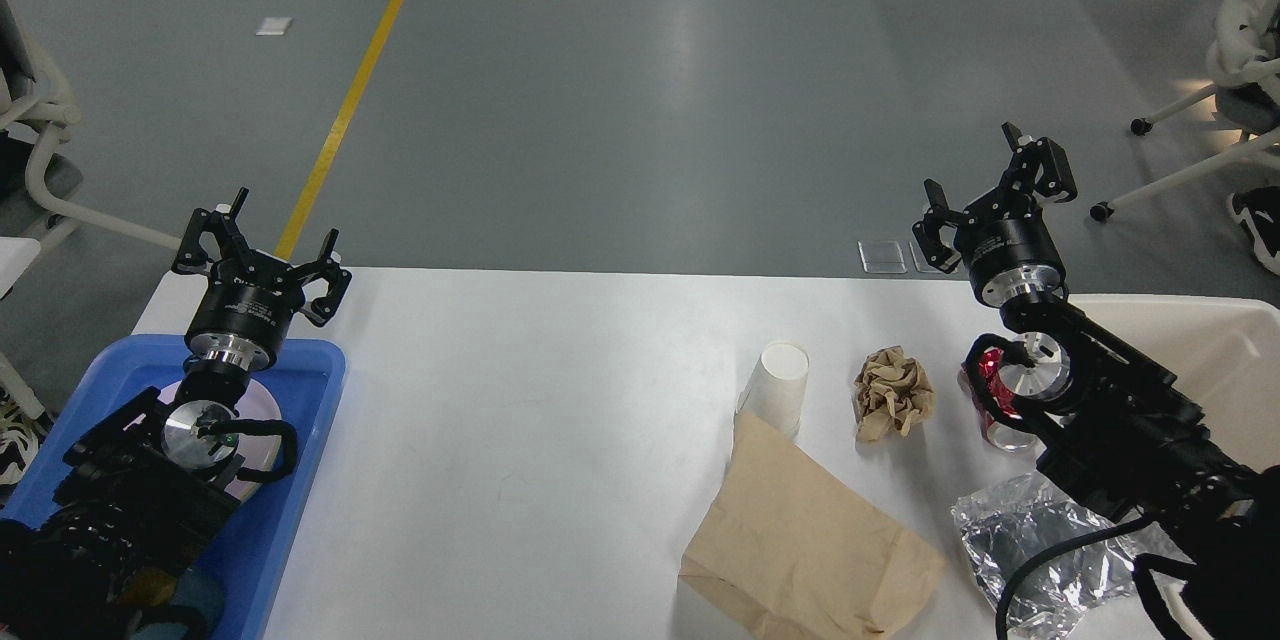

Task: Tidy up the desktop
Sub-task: 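Lift the right gripper up and away from the white bin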

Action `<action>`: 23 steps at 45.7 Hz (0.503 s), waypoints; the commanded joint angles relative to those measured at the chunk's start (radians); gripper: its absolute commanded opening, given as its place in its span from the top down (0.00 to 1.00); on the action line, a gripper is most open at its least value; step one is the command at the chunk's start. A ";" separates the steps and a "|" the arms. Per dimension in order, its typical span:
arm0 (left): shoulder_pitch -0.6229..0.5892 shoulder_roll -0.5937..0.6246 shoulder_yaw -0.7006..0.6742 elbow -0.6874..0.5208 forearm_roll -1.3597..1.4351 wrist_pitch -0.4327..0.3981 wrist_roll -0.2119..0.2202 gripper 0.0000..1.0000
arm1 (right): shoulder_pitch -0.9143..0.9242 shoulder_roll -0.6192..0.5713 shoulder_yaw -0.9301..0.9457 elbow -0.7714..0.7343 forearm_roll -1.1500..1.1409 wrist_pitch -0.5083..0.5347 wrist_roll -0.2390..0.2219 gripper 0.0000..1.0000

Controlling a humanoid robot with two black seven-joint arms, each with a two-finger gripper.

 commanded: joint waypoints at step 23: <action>0.000 0.000 0.000 0.000 0.000 0.000 0.000 0.04 | 0.015 -0.031 0.006 0.003 0.000 0.009 0.000 0.00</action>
